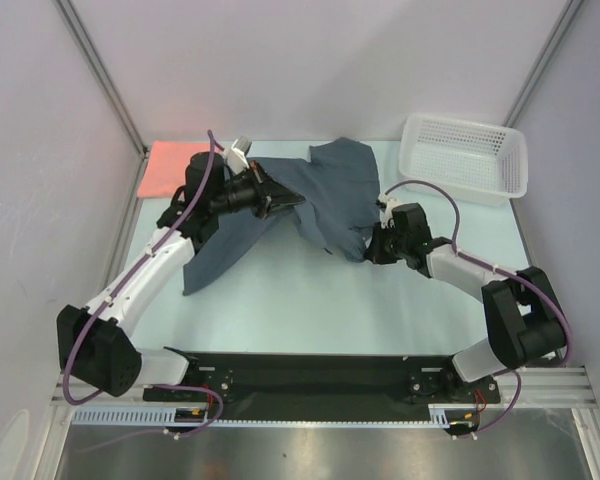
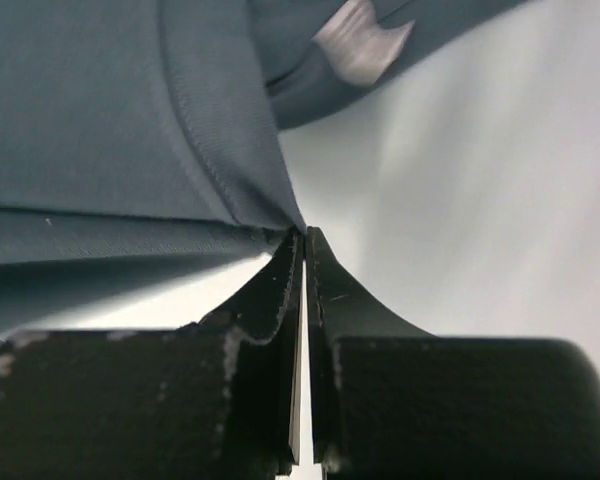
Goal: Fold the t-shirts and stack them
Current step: Flatten the tshirt out
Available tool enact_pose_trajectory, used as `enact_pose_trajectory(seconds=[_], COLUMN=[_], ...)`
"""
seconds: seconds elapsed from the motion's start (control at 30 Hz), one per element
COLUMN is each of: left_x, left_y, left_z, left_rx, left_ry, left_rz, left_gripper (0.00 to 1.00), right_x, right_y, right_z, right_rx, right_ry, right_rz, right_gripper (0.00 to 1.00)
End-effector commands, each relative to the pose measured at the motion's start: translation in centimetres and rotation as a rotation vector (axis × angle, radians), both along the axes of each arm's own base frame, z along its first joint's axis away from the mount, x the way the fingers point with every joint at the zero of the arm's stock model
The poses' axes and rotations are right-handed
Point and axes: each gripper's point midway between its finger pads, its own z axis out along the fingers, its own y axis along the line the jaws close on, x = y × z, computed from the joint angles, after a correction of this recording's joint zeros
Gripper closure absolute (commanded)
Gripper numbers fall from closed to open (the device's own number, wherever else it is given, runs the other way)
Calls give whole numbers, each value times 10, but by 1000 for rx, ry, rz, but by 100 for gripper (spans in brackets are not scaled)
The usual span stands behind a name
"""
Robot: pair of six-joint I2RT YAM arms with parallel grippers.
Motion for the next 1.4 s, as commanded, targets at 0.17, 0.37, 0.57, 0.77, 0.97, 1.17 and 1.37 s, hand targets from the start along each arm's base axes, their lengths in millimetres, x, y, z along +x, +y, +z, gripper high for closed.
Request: enact_pose_trajectory(seconds=[0.17, 0.37, 0.57, 0.77, 0.97, 1.17, 1.37], left_x=[-38, -42, -59, -78, -60, -68, -127], left_y=[5, 0, -17, -74, -127, -92, 18], left_z=[139, 144, 55, -39, -98, -113, -126], left_rx=[-262, -224, -109, -17, 227, 471, 652], left_ry=[-171, -152, -29, 66, 31, -21, 11], left_rz=[-37, -79, -109, -201, -284, -271, -148], left_gripper=[100, 100, 100, 100, 70, 12, 26], right_x=[1, -3, -3, -37, -75, -102, -142], right_y=[23, 2, -42, -66, -81, -66, -41], right_z=[9, -9, 27, 56, 67, 80, 64], right_rx=[-15, 96, 88, 49, 52, 159, 157], right_ry=[4, 165, 218, 203, 236, 295, 324], right_rz=[30, -100, -228, -291, -352, -319, -234], right_gripper=[100, 72, 42, 38, 38, 22, 0])
